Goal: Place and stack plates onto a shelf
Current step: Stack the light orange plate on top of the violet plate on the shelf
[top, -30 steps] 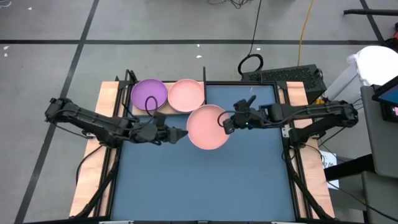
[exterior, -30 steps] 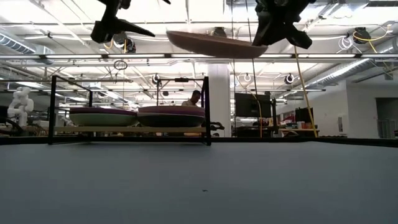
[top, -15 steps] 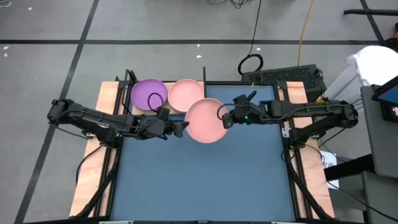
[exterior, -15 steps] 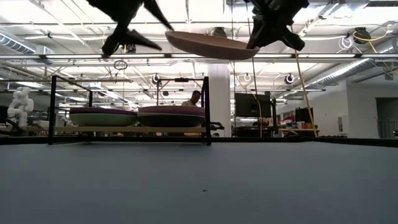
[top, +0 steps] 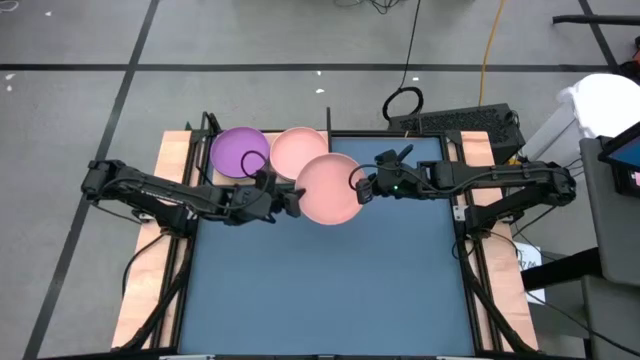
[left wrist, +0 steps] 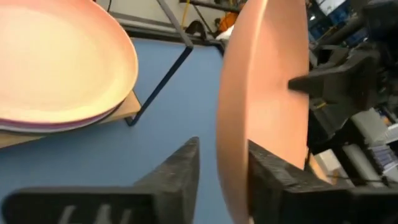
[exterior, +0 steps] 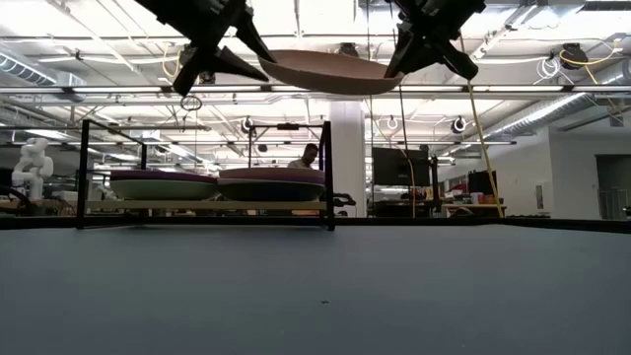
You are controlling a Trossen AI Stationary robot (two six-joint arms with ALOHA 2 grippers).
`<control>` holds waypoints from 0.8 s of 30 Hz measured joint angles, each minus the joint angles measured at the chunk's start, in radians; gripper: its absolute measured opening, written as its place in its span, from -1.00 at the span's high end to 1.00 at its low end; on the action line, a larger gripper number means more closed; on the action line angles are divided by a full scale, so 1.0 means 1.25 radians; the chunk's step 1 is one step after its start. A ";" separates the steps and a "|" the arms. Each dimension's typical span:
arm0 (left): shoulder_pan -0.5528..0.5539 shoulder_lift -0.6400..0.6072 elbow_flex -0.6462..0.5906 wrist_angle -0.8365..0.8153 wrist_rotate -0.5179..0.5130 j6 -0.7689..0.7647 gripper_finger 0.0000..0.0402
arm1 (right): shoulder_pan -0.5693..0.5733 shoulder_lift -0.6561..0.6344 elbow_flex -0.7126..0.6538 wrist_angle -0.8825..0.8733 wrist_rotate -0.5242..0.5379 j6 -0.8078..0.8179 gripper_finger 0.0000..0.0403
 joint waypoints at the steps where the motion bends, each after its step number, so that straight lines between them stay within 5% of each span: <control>1: 0.000 0.000 0.000 0.008 -0.004 0.000 0.50 | 0.000 0.000 -0.001 0.000 0.001 0.001 0.99; 8: 0.003 0.000 -0.002 0.024 -0.033 0.022 0.91 | 0.001 -0.002 0.000 0.032 -0.001 -0.013 0.89; 24: 0.016 -0.065 0.001 0.022 0.015 0.049 0.92 | -0.014 -0.080 0.000 0.024 -0.075 -0.006 0.01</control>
